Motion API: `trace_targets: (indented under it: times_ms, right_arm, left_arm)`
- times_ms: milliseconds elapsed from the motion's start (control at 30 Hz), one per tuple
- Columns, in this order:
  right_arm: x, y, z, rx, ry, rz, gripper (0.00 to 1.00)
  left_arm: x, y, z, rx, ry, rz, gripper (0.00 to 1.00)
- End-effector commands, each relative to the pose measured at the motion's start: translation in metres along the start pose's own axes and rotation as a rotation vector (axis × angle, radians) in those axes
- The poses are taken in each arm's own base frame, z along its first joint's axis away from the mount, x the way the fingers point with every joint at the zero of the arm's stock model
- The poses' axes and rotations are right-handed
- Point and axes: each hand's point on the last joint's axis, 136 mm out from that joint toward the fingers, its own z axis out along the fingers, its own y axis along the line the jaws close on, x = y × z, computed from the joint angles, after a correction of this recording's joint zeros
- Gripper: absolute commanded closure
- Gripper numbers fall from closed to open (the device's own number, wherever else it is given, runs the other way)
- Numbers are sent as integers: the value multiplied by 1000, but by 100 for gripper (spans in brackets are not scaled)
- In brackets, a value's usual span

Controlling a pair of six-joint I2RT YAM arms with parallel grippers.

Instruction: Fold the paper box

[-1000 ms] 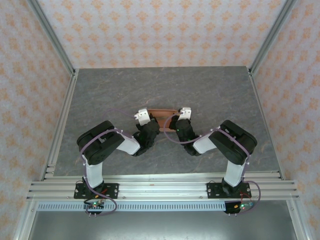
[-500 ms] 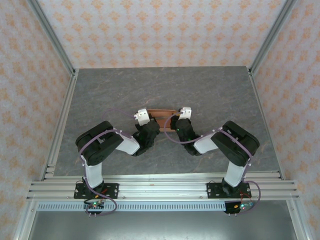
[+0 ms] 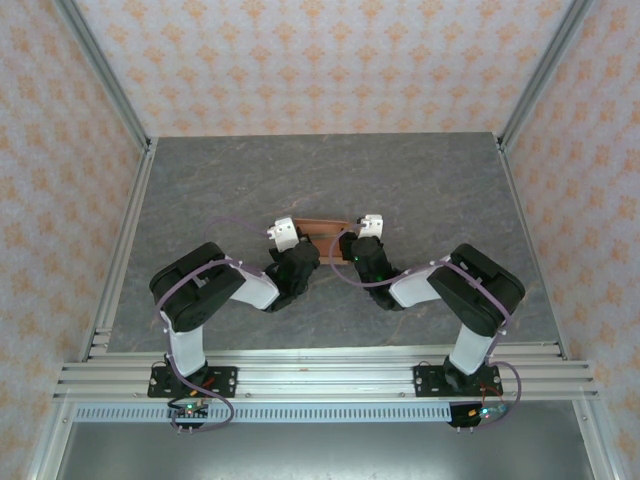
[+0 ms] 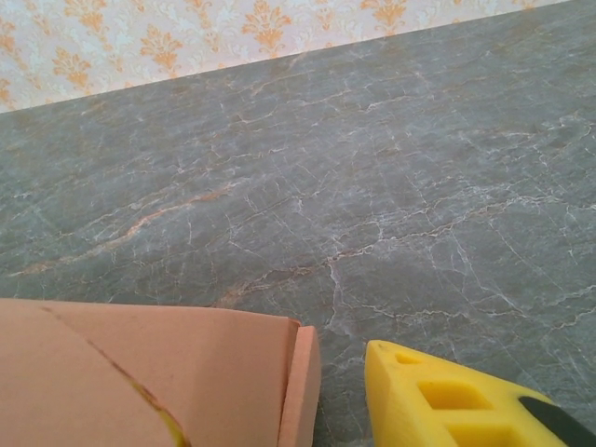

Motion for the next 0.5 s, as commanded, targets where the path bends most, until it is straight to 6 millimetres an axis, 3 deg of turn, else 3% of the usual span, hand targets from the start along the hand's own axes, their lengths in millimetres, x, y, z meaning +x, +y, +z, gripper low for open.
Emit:
trace_targets:
  times_ms: [0,467]
  right_arm:
    - [-9,-34,-1,151,-22,10,57]
    - [-9,-25,-3,108,30,5,34]
  left_arm:
    - [-2,65,0,-263,-42,154,100]
    - [-10,61,1,-278,-46,160,100]
